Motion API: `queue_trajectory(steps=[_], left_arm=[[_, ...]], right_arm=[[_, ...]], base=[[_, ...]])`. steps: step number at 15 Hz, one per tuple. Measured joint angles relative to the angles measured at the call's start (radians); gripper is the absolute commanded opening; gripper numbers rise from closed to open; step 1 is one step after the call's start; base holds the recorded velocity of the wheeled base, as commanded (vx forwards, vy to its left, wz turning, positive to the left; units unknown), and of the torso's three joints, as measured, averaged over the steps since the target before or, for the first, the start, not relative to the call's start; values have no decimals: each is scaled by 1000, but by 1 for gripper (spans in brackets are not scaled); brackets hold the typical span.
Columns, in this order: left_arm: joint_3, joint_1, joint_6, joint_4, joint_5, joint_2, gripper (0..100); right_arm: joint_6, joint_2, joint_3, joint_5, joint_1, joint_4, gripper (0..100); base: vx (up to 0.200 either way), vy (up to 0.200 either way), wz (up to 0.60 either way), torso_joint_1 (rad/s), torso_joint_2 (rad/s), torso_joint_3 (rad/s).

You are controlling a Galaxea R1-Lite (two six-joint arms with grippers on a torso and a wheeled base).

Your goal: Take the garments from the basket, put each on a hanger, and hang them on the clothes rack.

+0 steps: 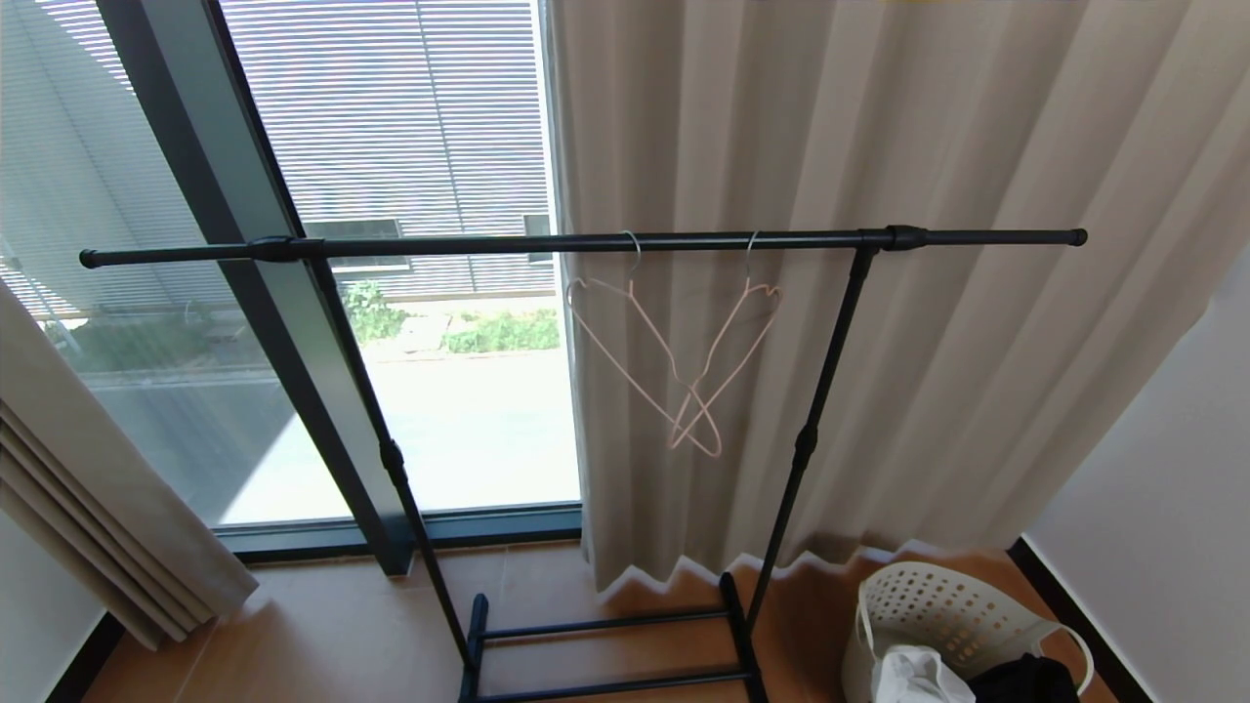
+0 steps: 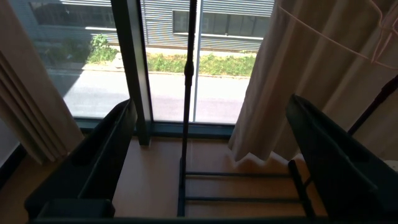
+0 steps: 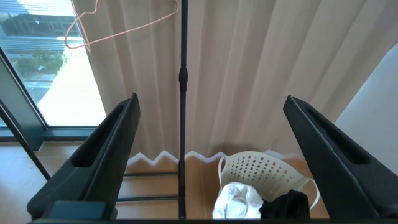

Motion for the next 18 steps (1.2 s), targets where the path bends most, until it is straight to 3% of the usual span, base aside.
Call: queue_trajectory(steps=[18], left_arm=[[0,0,-3,-1,0,0,100]], right_arm=[[1,0,0,0,0,-2,100]], base=[[0,0,0,-6,13,7]])
